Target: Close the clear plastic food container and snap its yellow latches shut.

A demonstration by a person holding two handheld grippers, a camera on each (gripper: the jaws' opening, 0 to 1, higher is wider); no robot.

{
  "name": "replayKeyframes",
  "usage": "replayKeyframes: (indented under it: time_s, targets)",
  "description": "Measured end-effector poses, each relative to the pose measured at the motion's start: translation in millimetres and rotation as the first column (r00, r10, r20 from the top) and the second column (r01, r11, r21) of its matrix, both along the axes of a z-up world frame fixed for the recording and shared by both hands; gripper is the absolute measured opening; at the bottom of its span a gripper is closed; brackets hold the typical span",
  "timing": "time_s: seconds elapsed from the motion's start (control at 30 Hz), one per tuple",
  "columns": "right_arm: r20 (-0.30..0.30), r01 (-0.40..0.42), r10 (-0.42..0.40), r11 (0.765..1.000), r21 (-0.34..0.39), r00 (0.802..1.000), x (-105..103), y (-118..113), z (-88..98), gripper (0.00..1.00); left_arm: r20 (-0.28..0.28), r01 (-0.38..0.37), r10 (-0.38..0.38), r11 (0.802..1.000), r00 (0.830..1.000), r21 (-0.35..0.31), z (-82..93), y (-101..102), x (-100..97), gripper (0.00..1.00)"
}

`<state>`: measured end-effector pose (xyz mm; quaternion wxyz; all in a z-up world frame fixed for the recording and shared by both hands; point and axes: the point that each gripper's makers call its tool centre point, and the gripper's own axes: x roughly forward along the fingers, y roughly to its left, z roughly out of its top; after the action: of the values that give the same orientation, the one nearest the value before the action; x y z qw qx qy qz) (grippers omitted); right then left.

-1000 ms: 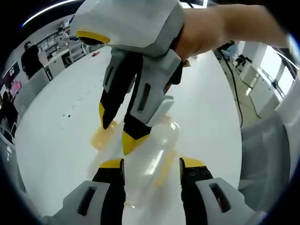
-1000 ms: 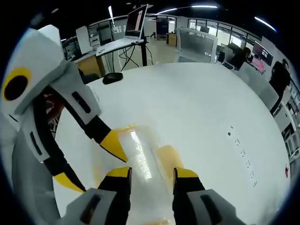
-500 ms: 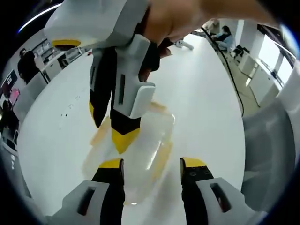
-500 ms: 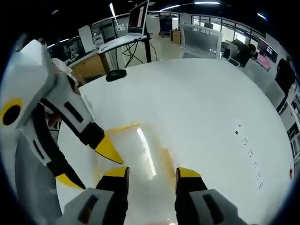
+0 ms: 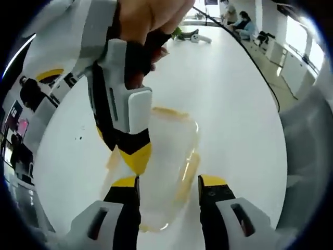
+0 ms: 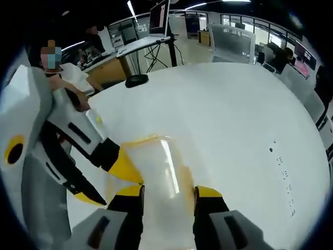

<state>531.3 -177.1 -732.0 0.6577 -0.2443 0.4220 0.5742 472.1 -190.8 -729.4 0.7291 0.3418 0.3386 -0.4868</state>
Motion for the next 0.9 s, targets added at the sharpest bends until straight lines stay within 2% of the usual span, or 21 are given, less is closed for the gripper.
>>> replayKeyframes:
  time_s: [0.13, 0.43, 0.57, 0.63, 0.67, 0.7, 0.73, 0.9]
  targets:
    - [0.001, -0.056, 0.056, 0.998, -0.018, 0.998, -1.3, 1.2, -0.2, 0.34, -0.003, -0.002, 0.002, 1.000, 1.000, 0.002, -0.2, 0.5, 1.8, 0.40]
    - [-0.024, -0.105, 0.103, 0.991, -0.082, 0.994, -0.6, 0.4, -1.7, 0.30, 0.014, -0.010, 0.010, 1.000, 1.000, 0.016, -2.2, 0.5, 4.5, 0.37]
    - [-0.052, -0.117, 0.112, 0.988, -0.104, 0.992, 2.0, -0.6, -3.4, 0.26, 0.029, -0.010, 0.009, 1.000, 1.000, 0.018, -3.6, 0.5, 6.0, 0.36]
    - [-0.074, -0.128, 0.120, 0.986, -0.109, 0.990, 3.1, -0.7, -5.2, 0.25, 0.017, -0.029, 0.029, 1.000, 0.999, 0.005, -4.2, -0.1, 7.4, 0.34]
    - [-0.094, -0.121, 0.112, 0.988, -0.099, 0.989, 1.6, 1.0, -6.4, 0.24, 0.025, -0.036, 0.036, 0.999, 0.999, 0.028, -8.0, 1.3, 6.6, 0.34]
    - [-0.090, -0.102, 0.093, 0.990, -0.095, 0.992, 3.2, 4.8, -4.2, 0.24, 0.030, -0.042, 0.041, 0.998, 0.999, 0.042, -8.3, 1.2, 5.8, 0.34]
    - [-0.093, -0.138, 0.128, 0.984, -0.111, 0.987, -1.2, 7.1, -0.6, 0.24, 0.041, -0.017, 0.015, 0.999, 0.999, 0.040, -7.2, -0.9, 5.3, 0.34]
    - [-0.098, -0.132, 0.122, 0.985, -0.110, 0.988, -2.8, 3.6, 1.8, 0.25, 0.044, -0.007, 0.006, 1.000, 0.999, 0.023, -4.3, 0.8, 5.4, 0.35]
